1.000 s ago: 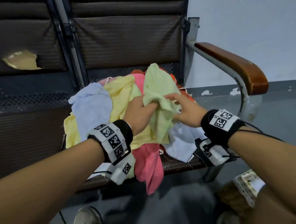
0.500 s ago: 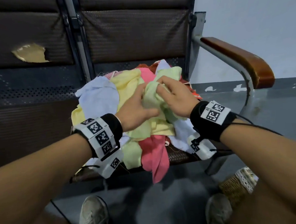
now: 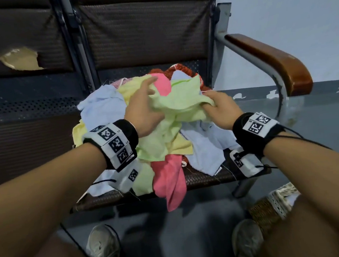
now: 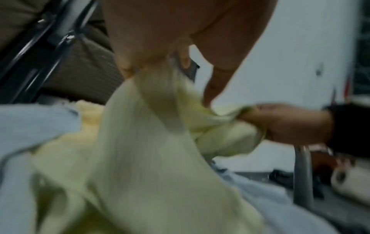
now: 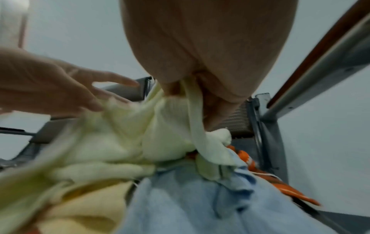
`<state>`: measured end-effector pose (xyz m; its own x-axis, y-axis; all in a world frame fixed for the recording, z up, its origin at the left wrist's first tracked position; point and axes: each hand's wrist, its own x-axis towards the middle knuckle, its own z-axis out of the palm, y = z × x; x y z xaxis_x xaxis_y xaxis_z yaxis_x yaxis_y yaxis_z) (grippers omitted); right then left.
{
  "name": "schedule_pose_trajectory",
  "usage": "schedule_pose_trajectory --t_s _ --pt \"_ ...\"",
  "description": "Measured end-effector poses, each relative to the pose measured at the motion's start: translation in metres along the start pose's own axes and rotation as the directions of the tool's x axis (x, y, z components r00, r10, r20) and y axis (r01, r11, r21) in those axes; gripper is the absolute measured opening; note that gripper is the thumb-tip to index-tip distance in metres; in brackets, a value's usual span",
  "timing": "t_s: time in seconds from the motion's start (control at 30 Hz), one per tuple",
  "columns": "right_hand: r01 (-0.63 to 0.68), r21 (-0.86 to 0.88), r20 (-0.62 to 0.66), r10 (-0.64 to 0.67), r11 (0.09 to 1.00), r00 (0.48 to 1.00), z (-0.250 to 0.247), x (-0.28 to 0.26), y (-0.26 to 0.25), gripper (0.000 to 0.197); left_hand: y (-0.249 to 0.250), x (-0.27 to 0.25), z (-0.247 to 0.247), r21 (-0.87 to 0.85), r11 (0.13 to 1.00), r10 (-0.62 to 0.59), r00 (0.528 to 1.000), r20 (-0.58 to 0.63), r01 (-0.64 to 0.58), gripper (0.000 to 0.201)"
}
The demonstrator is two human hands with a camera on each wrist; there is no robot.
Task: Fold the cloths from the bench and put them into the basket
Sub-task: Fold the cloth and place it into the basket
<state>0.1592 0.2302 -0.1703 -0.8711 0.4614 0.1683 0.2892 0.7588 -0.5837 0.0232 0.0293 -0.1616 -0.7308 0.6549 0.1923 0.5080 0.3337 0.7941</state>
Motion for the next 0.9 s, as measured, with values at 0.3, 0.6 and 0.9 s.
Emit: schedule_pose_trajectory --t_s 0.3,0.6,0.9 --pt "0.063 -0.027 0.042 -0.062 0.998 0.997 -0.007 0.001 -0.026 0.012 0.02 0.001 0.024 0.07 0.996 0.052 0.996 -0.069 -0.047 0.015" --pt "-0.097 0.263 -0.07 0.119 0.96 0.99 -0.013 0.0 -0.005 0.014 0.002 0.011 -0.002 -0.102 0.971 -0.228 0.965 -0.128 0.216 0.028" --pt "0.035 -0.132 0.357 0.015 0.991 0.934 -0.01 -0.017 -0.004 0.035 -0.003 0.022 -0.02 -0.528 0.737 -0.555 0.823 -0.116 0.422 0.037"
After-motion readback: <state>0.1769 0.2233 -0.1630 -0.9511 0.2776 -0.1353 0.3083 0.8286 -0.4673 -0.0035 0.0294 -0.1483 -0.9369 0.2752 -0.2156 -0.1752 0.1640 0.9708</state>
